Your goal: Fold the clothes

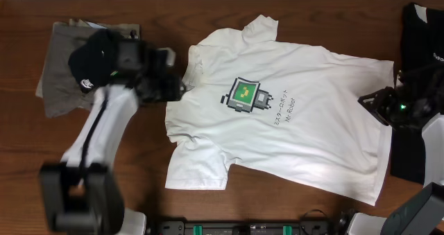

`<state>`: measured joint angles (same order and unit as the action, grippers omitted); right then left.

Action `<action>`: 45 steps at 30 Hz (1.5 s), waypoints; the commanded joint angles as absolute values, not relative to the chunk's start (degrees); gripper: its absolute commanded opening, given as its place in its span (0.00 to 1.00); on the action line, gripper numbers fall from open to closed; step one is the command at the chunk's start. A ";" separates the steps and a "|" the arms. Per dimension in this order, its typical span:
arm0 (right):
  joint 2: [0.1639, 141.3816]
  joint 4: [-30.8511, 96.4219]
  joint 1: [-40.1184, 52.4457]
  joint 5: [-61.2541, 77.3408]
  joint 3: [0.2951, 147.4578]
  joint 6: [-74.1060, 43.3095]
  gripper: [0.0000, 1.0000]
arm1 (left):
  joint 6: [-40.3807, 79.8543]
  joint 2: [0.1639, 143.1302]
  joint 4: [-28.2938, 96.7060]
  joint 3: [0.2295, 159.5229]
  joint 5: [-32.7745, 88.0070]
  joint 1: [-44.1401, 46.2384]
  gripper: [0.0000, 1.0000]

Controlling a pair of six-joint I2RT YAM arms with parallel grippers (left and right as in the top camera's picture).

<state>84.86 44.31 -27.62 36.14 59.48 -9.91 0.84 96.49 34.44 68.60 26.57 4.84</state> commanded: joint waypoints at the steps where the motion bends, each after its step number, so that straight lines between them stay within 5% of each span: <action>1: 84.42 43.90 -25.26 40.27 60.05 -8.69 0.23 | -2.42 104.22 33.95 77.52 26.13 7.25 0.44; 8: 84.42 43.18 -22.11 40.07 60.05 -8.97 0.24 | -4.71 120.81 33.78 91.53 22.87 8.97 0.45; 18: 84.42 42.94 -21.23 39.44 60.05 -9.43 0.23 | -5.37 128.09 30.39 93.14 17.72 8.93 0.10; 24: 84.42 42.39 -21.26 38.33 60.05 -10.90 0.22 | -5.10 130.58 35.14 93.08 5.56 8.67 0.06; 39: 84.55 42.17 -20.49 30.96 59.94 -10.66 0.24 | 10.57 130.72 44.29 93.03 -4.93 -1.28 0.06; 45: 86.30 40.82 -16.45 26.70 59.61 -10.07 0.30 | 6.02 125.23 43.77 93.03 -1.96 1.43 0.36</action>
<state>85.12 41.25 -18.79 29.34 59.48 -10.22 7.07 127.15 43.24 94.67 -1.72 -0.10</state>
